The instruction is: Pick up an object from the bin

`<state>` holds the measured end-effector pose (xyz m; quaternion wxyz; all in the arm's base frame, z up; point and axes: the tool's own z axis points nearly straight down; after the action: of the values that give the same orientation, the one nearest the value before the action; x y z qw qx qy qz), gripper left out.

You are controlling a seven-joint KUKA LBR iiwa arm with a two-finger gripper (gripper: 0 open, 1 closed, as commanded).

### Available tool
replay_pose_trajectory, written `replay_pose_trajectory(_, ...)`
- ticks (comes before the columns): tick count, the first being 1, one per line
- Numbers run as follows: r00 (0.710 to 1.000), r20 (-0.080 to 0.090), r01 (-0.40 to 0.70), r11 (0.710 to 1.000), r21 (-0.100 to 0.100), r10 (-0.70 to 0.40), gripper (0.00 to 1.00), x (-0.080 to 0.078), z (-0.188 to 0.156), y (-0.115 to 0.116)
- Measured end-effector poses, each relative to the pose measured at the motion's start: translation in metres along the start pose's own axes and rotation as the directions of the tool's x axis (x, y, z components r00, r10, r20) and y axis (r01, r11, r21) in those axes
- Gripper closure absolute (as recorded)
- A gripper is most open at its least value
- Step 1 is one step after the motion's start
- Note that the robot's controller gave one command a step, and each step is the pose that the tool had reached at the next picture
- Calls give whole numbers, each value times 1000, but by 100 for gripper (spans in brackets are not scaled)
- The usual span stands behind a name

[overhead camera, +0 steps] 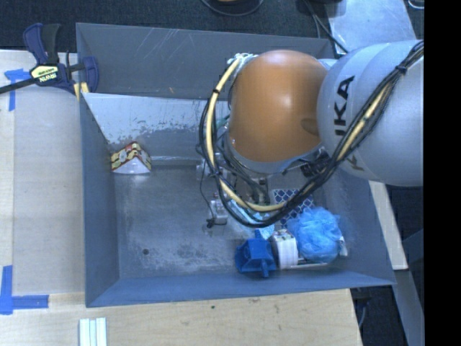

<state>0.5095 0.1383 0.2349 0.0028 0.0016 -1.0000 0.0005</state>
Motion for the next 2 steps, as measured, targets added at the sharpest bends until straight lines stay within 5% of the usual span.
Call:
replay_pose_trajectory(1, 1000, 9, -4, 1000, -2, 4, 0, -2, -5, -1)
replay_pose_trajectory(2, 979, 6, 203, 979, 0, -203, 0, -44, 126, 44)
